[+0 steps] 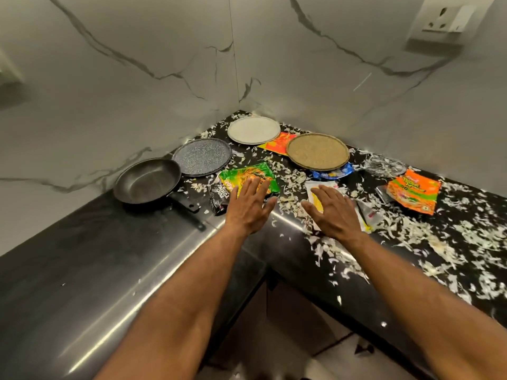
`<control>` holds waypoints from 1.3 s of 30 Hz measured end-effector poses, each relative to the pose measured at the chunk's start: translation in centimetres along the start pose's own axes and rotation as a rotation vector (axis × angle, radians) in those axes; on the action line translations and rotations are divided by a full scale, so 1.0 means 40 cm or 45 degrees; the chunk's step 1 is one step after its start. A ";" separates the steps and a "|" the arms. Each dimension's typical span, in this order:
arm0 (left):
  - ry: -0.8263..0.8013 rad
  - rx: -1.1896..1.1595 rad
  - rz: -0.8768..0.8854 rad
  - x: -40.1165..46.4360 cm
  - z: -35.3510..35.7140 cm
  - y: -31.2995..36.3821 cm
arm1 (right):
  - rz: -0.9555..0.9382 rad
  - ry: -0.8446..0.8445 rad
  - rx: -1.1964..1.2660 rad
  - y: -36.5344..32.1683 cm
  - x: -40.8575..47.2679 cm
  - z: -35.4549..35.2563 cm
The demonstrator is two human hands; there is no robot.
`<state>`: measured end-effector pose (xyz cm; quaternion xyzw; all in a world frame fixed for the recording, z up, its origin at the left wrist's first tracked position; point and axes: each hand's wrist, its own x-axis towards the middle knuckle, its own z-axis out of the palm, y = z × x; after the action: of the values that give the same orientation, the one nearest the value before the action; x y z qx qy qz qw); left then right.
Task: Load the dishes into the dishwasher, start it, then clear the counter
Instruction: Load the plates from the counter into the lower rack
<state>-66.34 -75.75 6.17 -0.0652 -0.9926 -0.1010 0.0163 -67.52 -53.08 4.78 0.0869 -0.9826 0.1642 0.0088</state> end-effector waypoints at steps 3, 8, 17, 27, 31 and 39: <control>-0.015 -0.005 0.023 0.096 0.018 -0.002 | 0.007 -0.007 -0.032 0.042 0.090 0.004; -0.047 0.015 -0.003 0.254 0.043 0.003 | 0.014 0.096 -0.025 0.127 0.253 -0.030; -0.038 -0.066 -0.038 0.507 0.084 0.013 | 0.098 0.036 -0.058 0.227 0.489 -0.057; -0.047 -0.158 -0.033 0.734 0.148 0.042 | 0.432 0.098 -0.143 0.272 0.642 -0.007; -0.083 -0.104 -0.144 0.788 0.164 0.063 | 0.634 0.096 -0.028 0.299 0.682 0.010; -0.133 -0.366 -0.430 0.850 0.189 0.087 | 0.775 0.131 0.037 0.310 0.706 0.043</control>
<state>-99.70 -66.53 1.02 0.0952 -0.9643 -0.2393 -0.0616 -97.47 -46.84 0.46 -0.2198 -0.9593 0.1773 0.0078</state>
